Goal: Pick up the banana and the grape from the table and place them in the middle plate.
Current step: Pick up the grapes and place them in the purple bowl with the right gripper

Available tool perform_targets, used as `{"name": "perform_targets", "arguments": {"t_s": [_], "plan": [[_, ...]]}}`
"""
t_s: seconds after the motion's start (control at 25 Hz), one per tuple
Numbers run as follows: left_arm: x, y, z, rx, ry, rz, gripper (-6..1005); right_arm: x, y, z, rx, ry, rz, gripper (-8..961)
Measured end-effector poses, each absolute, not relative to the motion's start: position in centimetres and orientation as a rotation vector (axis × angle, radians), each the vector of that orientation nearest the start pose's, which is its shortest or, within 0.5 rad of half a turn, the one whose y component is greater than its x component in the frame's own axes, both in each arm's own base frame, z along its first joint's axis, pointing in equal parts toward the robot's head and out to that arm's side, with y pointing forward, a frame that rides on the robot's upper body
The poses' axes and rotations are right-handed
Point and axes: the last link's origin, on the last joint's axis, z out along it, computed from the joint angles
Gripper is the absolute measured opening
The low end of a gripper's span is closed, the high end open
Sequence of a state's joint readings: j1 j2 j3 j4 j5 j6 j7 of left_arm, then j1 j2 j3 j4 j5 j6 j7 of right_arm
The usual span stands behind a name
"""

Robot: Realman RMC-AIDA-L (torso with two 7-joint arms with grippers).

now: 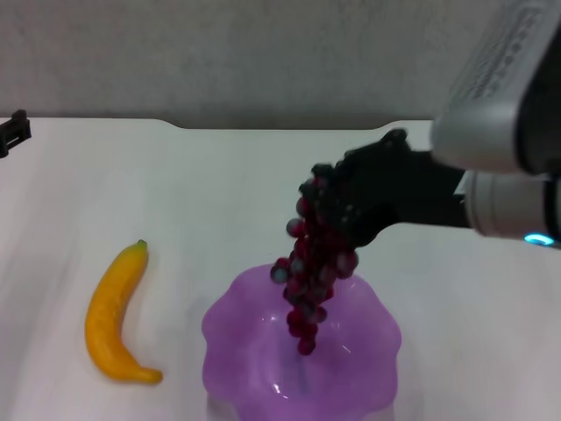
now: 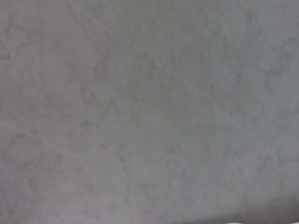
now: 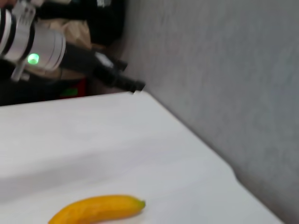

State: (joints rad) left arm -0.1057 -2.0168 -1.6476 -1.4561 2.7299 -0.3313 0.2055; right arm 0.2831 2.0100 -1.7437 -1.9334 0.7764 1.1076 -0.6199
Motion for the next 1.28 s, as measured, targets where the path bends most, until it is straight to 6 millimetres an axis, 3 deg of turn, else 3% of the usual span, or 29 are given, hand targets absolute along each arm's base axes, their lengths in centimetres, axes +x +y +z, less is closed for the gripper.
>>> {"name": "perform_targets", "arguments": {"t_s": [0.48,0.72,1.28], "plan": [[-26.6,37.3,10.1,-1.640,-0.766,-0.284,858,11.9,32.9,-4.7,-2.663,0.440,0.003,181],[-26.5,37.4,10.1,-1.642,-0.764,-0.288,856,13.6,33.2,-7.1,-2.689,0.513,-0.087,181],[-26.4,37.4,10.1,-1.642,-0.763,-0.288,854,14.3,33.3,-7.7,-2.680,0.562,-0.112,206]]}}
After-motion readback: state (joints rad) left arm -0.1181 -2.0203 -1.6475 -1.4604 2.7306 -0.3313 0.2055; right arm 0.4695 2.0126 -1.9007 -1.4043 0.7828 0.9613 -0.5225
